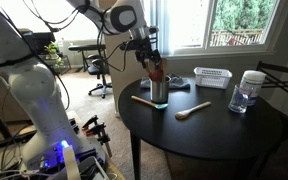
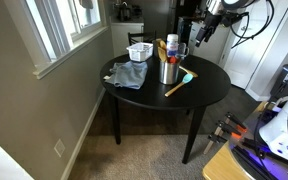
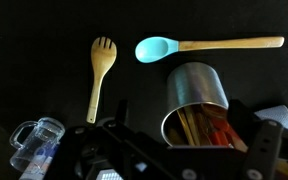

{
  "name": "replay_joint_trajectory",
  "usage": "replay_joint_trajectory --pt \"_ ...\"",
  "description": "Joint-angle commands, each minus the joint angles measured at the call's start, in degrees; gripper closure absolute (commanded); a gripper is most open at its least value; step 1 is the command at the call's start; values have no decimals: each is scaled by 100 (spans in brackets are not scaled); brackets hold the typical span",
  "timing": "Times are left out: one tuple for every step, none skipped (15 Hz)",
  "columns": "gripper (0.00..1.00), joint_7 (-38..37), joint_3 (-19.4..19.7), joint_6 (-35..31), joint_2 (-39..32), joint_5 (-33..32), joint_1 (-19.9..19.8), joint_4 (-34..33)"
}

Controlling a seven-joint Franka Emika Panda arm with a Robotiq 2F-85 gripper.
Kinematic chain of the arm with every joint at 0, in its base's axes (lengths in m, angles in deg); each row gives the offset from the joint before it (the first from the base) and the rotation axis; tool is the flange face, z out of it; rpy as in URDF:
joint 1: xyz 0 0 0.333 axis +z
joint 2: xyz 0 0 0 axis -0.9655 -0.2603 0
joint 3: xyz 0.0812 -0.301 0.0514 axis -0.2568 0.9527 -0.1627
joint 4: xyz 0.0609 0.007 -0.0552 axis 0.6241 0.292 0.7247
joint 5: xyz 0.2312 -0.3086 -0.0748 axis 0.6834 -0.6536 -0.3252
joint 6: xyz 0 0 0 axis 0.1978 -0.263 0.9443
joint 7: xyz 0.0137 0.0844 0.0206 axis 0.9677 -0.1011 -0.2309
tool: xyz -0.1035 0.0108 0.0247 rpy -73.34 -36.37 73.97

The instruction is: Remove the wooden spoon from the utensil holder

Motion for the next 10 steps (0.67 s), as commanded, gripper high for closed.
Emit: replay_joint_trajectory --pt "0 270 -2 -114 -632 392 155 -601" --pt "0 263 -22 -118 -777 492 194 -767" --pt "0 276 -35 -101 -898 574 222 -907" --pt "0 294 -48 -86 -1026 683 261 -1069" --pt "0 330 -62 -65 -1125 784 289 -1205" --pt "0 345 -96 -20 -1243 850 322 -1377" --pt "0 383 -129 17 -1341 911 345 -1516" --pt "0 471 -185 105 -1431 1019 411 -1682" --pt "0 510 -245 134 -1512 1058 434 -1808" --pt "0 569 -328 166 -1581 1127 494 -1939"
